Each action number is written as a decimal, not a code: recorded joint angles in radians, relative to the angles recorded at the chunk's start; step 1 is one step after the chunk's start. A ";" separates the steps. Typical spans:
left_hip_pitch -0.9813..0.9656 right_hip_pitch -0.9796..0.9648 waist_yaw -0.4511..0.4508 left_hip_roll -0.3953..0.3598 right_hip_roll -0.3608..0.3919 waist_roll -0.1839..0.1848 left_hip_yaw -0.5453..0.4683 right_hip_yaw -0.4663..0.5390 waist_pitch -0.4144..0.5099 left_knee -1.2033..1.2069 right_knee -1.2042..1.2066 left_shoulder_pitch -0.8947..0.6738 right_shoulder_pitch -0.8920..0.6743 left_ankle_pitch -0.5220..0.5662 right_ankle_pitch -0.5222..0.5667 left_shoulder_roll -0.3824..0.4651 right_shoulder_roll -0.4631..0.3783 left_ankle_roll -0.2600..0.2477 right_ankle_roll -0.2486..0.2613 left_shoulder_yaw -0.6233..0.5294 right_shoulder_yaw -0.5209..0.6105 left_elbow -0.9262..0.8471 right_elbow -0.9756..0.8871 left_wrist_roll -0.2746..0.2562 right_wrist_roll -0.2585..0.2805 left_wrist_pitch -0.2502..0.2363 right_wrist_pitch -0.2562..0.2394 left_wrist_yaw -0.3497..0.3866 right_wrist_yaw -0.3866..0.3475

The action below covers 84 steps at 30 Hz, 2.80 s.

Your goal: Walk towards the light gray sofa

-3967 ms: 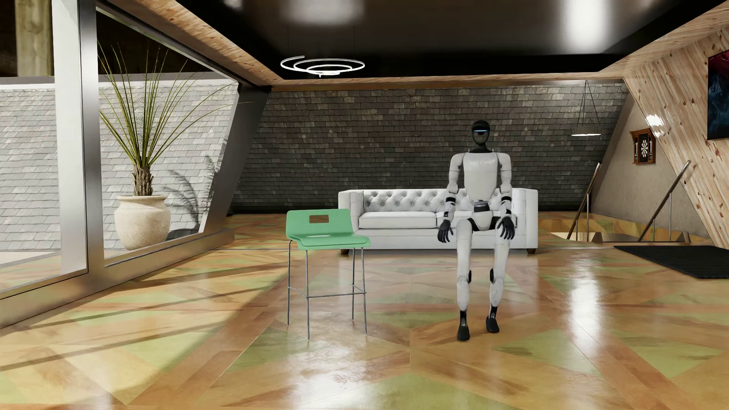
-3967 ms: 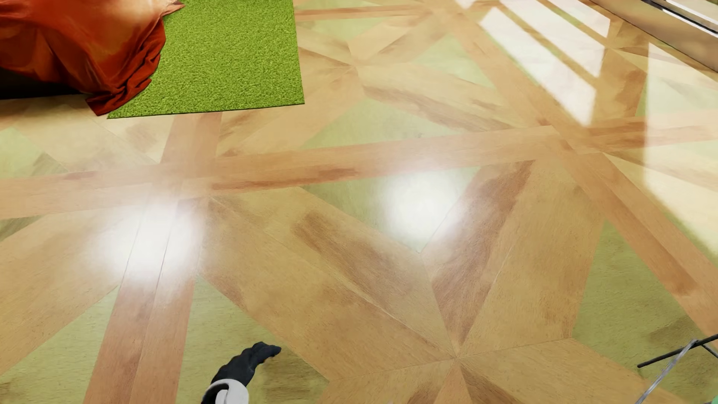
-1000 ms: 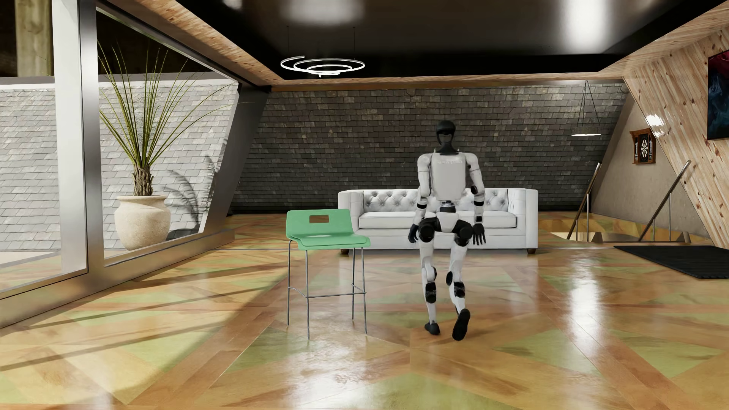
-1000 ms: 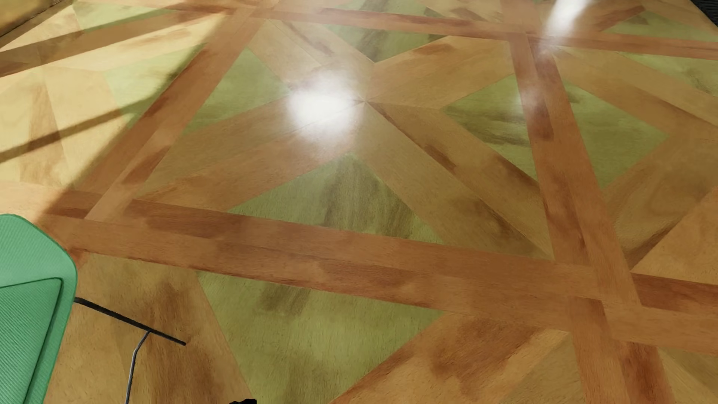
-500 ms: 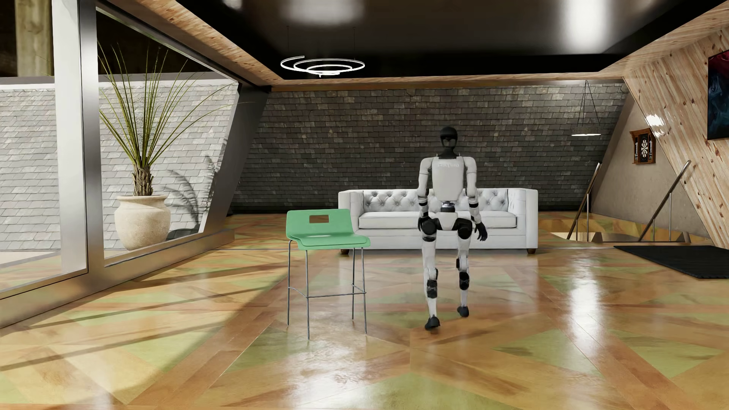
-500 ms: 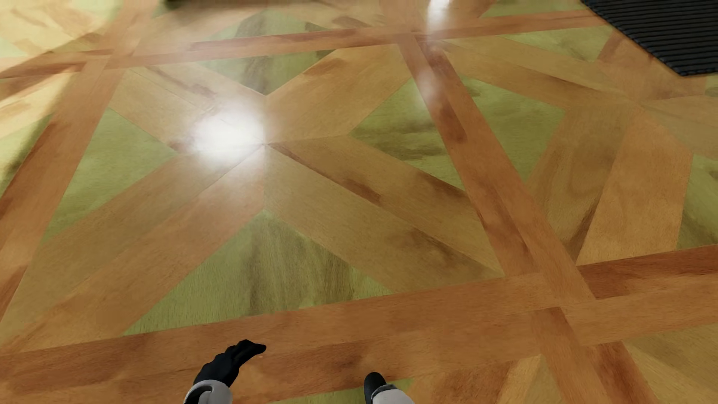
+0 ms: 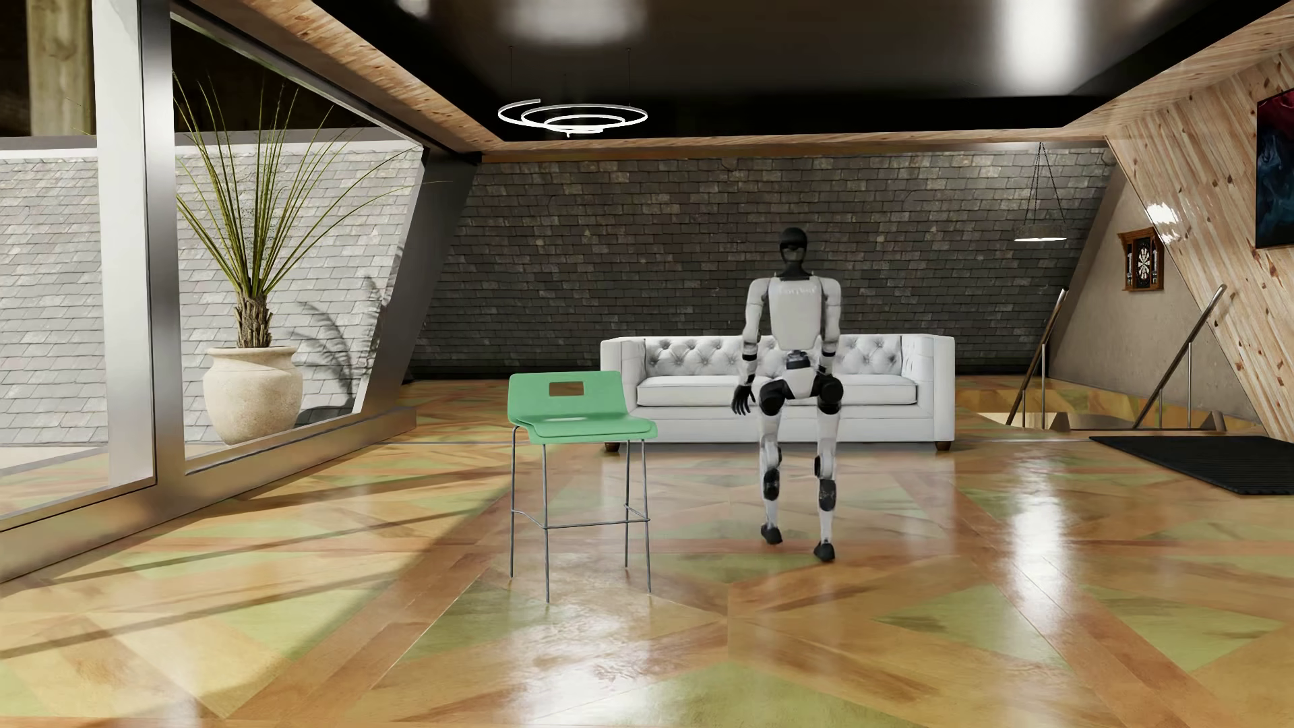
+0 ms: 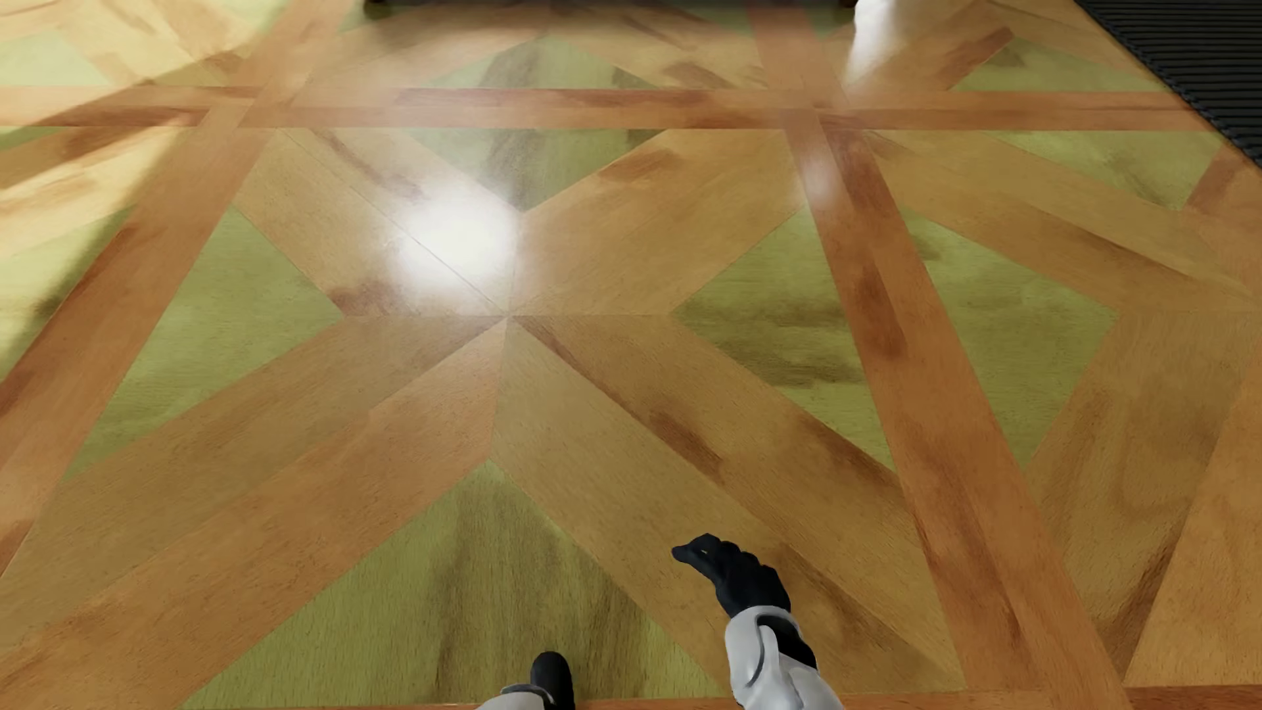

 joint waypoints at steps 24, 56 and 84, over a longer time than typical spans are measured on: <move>0.677 -0.509 -0.070 -0.293 -0.209 -0.189 0.098 0.031 -0.045 -0.155 -0.189 -0.248 0.353 -0.283 0.307 -0.069 -0.159 0.115 0.132 0.015 0.132 0.047 -0.024 0.060 0.181 -0.110 0.177 0.067 0.030; 0.264 -0.221 0.073 -0.260 -0.246 -0.169 0.157 0.033 -0.064 -0.052 0.857 -0.045 0.170 -0.056 0.453 -0.134 -0.188 0.155 0.286 0.100 0.345 0.073 0.110 0.091 0.023 -0.020 0.113 -0.031 0.027; 0.037 -0.047 0.029 -0.035 0.036 -0.029 -0.019 -0.024 -0.042 0.186 -0.012 -0.007 -0.023 -0.031 0.097 -0.026 -0.068 0.022 -0.028 0.065 0.188 0.019 0.059 0.013 0.054 -0.010 0.081 0.019 0.010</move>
